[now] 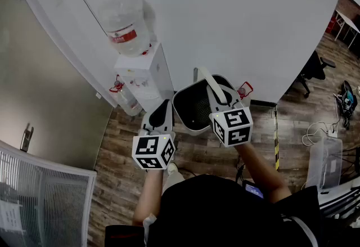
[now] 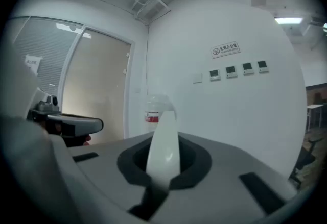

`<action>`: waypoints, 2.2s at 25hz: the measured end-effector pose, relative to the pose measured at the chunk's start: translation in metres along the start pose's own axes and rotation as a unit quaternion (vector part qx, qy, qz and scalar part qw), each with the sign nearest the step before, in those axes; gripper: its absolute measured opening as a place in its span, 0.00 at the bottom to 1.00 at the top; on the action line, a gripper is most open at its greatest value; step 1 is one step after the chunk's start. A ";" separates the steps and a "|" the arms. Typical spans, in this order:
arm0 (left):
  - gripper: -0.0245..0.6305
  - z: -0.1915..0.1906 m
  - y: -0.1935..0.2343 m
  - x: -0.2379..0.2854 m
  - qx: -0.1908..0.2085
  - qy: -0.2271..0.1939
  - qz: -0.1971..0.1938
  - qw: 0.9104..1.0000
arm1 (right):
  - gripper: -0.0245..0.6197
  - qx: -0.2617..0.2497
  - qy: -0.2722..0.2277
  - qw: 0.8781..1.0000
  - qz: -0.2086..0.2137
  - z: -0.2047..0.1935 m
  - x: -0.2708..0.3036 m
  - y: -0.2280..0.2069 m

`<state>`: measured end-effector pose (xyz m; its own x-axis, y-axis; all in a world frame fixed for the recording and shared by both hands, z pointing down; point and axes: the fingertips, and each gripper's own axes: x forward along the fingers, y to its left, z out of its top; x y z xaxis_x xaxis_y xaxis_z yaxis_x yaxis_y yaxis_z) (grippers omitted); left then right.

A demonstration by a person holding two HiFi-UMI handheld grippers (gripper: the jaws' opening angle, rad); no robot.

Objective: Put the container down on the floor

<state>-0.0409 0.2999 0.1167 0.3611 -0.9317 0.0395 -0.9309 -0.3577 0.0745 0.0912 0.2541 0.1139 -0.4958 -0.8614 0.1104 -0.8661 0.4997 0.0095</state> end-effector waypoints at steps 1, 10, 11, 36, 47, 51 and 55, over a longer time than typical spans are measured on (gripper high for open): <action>0.06 0.000 0.000 0.000 0.001 0.000 0.000 1.000 | 0.08 0.001 0.000 1.000 0.000 -0.001 -0.001 0.000; 0.06 0.004 -0.005 0.006 0.012 -0.004 -0.001 1.000 | 0.08 0.014 -0.007 1.000 0.007 0.001 -0.003 -0.003; 0.06 0.005 -0.005 0.007 0.012 -0.004 -0.002 1.000 | 0.08 0.015 -0.007 1.000 0.007 0.001 -0.002 -0.003; 0.06 -0.009 0.036 0.031 -0.012 0.002 0.015 1.000 | 0.08 0.021 0.012 1.000 0.013 -0.009 0.044 0.001; 0.06 -0.005 0.093 0.076 -0.021 0.010 0.003 1.000 | 0.08 0.029 0.019 0.999 0.000 -0.004 0.116 0.001; 0.06 -0.002 0.121 0.093 -0.021 0.013 0.001 1.000 | 0.08 0.031 0.023 0.999 -0.005 -0.001 0.148 0.002; 0.06 0.002 0.146 0.112 -0.023 0.017 -0.007 1.000 | 0.08 0.033 0.025 0.999 -0.013 0.005 0.177 0.003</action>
<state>-0.1368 0.1431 0.1303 0.3762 -0.9238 0.0720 -0.9227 -0.3663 0.1205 0.0007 0.1023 0.1281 -0.4700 -0.8678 0.1611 -0.8821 0.4680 -0.0524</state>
